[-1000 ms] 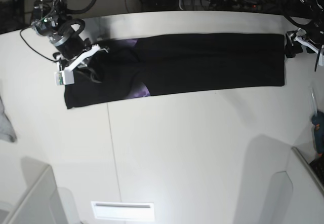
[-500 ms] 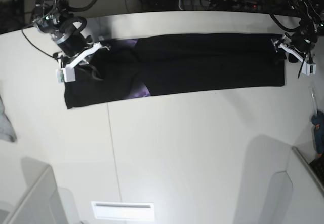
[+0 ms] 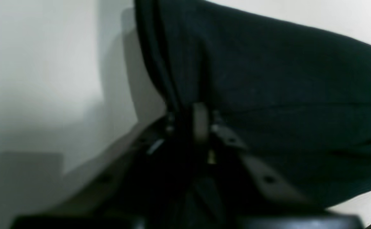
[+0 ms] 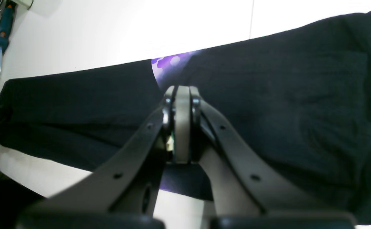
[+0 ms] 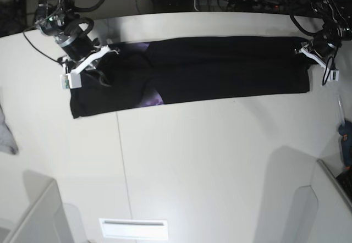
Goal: Fold the T-shirt properly
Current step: 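Grasp both ends of the black strip with both grippers, then fold the strip end held by the left gripper toward the right gripper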
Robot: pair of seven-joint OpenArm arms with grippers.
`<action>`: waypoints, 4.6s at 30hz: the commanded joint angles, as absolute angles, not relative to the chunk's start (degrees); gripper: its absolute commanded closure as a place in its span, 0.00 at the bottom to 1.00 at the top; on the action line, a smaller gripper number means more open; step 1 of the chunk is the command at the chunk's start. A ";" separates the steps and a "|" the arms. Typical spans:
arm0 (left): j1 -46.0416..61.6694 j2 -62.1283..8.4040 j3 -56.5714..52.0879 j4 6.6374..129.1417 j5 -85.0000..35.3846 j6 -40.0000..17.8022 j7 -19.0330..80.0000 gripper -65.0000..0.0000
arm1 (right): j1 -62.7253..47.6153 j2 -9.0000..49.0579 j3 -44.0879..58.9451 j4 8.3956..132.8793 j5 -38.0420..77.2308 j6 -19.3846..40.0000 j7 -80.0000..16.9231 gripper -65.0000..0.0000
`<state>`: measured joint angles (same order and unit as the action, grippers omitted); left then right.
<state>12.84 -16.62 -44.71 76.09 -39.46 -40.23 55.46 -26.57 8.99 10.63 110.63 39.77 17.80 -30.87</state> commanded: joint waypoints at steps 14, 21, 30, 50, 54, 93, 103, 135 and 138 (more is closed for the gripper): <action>13.93 -20.35 -46.99 77.58 -37.32 -40.00 51.65 1.00 | -27.21 9.45 10.77 111.96 40.40 18.24 -29.41 1.00; 19.30 -19.91 -49.01 91.56 -37.32 -40.00 51.65 1.00 | -27.21 9.45 10.77 111.96 40.40 18.24 -29.49 1.00; 24.66 -14.55 -48.75 107.12 -37.32 -40.00 52.09 1.00 | -27.21 9.19 10.77 111.96 40.40 18.24 -29.49 1.00; 24.31 -8.75 -34.24 111.43 -37.76 -40.00 57.89 1.00 | -27.21 8.22 10.68 111.96 40.40 18.24 -29.58 1.00; 22.99 -6.73 -31.96 111.34 -37.41 -40.00 58.07 1.00 | -27.21 8.22 10.68 111.96 40.40 18.24 -29.58 1.00; 17.98 -1.45 -10.77 110.90 -37.49 -28.35 58.07 1.00 | -27.65 8.22 10.86 111.96 40.40 18.24 -29.58 1.00; 17.98 -1.45 -10.77 110.81 -37.49 -28.35 58.07 1.00 | -27.65 8.22 10.86 111.96 40.40 18.24 -29.58 1.00; 17.98 -1.45 -9.36 110.73 -37.93 -28.35 58.07 0.36 | -27.65 8.22 10.77 111.96 40.40 18.24 -29.58 1.00; 17.98 -1.54 -8.48 110.99 -37.85 -28.35 58.07 0.37 | -27.65 8.22 10.77 111.96 40.40 18.24 -29.58 1.00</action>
